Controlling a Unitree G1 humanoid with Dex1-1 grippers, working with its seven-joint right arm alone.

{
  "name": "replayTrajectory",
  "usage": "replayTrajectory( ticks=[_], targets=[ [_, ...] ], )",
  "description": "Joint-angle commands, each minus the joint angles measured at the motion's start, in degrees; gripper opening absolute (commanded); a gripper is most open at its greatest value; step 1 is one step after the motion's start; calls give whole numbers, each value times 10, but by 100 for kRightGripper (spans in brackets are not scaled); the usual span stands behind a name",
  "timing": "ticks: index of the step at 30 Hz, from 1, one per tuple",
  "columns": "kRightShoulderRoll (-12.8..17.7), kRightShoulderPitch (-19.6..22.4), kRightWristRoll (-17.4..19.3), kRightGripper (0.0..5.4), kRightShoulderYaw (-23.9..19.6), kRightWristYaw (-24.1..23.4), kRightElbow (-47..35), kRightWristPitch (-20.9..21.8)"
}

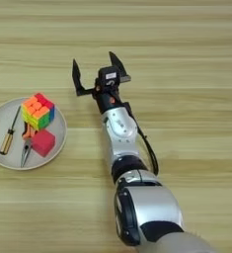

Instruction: Move the objects on the table

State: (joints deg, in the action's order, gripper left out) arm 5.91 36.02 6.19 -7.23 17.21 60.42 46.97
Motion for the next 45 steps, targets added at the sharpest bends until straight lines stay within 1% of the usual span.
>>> replayTrajectory(
  ticks=[1, 3, 5, 8, 10, 13, 17, 20, 24, 27, 33, 39, 43, 45],
  targets=[
    [-3, 33, 40, 537, -7, 52, -44, -12],
    [-7, 31, 61, 537, -10, 84, -51, -26],
    [-8, 27, 73, 537, -8, 113, -61, -31],
    [-12, 15, 109, 537, -6, 186, -89, -59],
    [-13, 4, 121, 537, -1, 221, -108, -70],
    [-16, -15, 133, 537, 12, 271, -140, -89],
    [-21, -37, 135, 537, 30, 309, -171, -114],
    [-23, -60, 133, 537, 51, 343, -201, -135],
    [-24, -75, 120, 537, 67, 352, -218, -149],
    [-24, -85, 120, 537, 77, 363, -230, -164],
    [-26, -96, 100, 537, 91, 357, -239, -173],
    [-24, -99, 63, 537, 103, 329, -228, -168],
    [-22, -101, 26, 537, 112, 298, -218, -164],
    [-23, -101, 18, 537, 115, 292, -217, -164]
  ],
)
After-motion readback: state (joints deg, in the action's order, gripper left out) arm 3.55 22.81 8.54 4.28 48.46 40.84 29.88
